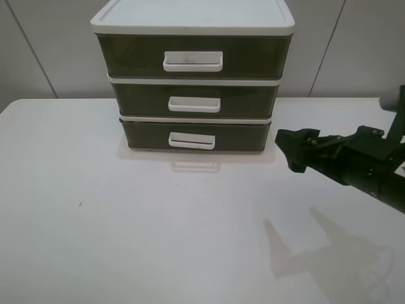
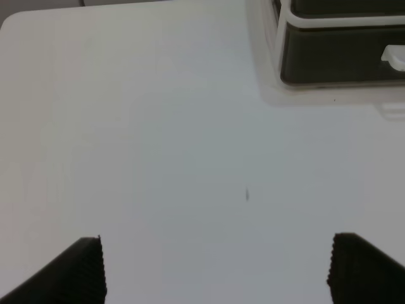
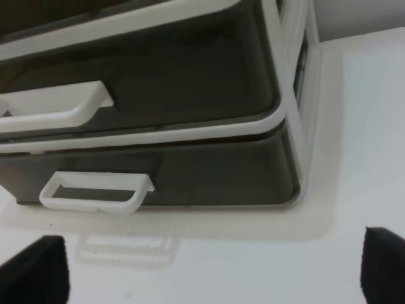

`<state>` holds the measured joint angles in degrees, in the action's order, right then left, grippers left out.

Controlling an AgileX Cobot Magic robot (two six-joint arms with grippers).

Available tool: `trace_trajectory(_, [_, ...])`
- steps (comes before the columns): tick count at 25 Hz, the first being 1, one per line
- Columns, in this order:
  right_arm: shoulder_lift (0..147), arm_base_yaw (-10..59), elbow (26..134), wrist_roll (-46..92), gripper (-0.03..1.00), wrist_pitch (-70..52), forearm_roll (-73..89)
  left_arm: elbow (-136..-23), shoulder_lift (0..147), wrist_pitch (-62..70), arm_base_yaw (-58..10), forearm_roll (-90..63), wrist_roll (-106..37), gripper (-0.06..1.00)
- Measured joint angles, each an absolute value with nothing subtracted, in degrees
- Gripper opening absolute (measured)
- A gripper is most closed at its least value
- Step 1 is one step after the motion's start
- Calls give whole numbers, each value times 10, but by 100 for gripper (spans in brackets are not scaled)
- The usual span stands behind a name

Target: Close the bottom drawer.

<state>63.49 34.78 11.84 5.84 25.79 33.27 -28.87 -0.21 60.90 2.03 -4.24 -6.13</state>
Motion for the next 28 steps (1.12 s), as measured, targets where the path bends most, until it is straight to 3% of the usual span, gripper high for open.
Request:
trace_trajectory(8, [465, 163, 194, 107, 81, -92, 223, -289, -2, 609, 20, -42, -61, 72])
trace_trajectory(15, [375, 37, 323, 0, 81, -375, 19, -289, -2, 609, 20, -42, -61, 72])
trace_trajectory(21, [274, 17, 385, -36, 81, -521, -39, -289, -2, 609, 20, -42, -61, 72])
trace_trajectory(28, [129, 17, 387, -40, 81, -569, -47, -289, -2, 609, 20, -42, -61, 72])
